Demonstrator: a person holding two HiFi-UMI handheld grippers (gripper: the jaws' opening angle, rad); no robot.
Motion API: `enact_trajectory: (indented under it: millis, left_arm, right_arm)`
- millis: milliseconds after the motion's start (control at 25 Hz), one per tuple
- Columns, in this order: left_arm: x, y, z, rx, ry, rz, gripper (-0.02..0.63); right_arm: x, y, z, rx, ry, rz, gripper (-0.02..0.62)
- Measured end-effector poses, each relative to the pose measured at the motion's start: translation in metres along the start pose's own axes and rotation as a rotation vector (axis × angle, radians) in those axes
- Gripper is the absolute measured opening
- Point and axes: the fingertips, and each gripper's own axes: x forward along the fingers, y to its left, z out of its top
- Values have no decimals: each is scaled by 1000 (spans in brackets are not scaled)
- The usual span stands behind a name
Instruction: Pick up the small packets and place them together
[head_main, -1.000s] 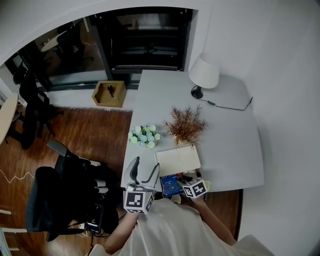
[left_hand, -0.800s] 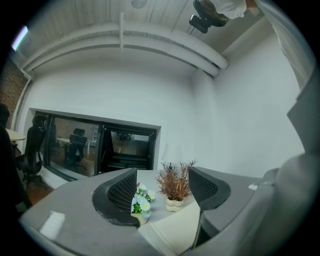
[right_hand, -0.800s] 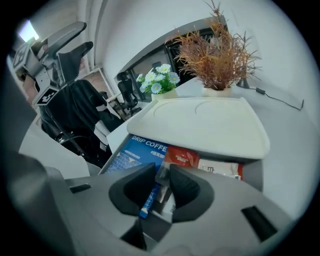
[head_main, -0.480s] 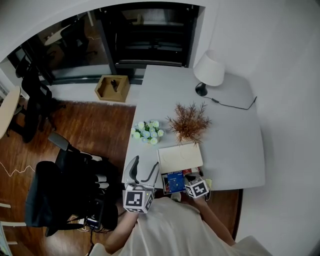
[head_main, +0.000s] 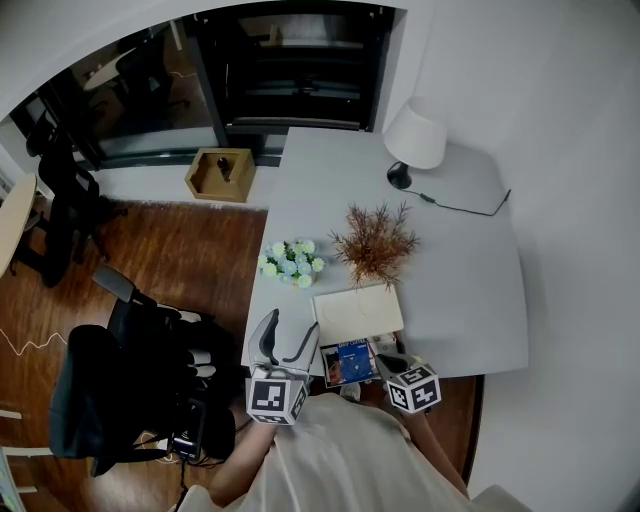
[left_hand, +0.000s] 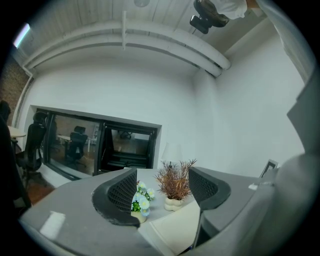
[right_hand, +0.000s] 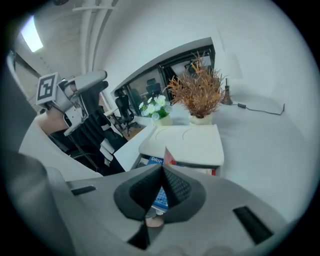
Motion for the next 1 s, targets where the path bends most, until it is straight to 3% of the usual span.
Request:
enact_trajectory:
  millis: [280,640,1000]
  left_arm:
    - [-1,7,4,2,-10,14,310]
    - [-15,23,7,6,-15,62,308]
    - [-26,37,4,4,-16,114,308]
  right_arm:
    - [9,11,61,-49,-120,10,1]
    - [97,37,76,-89,-50,86,2]
    - [137,51,60,-22,35,144,2]
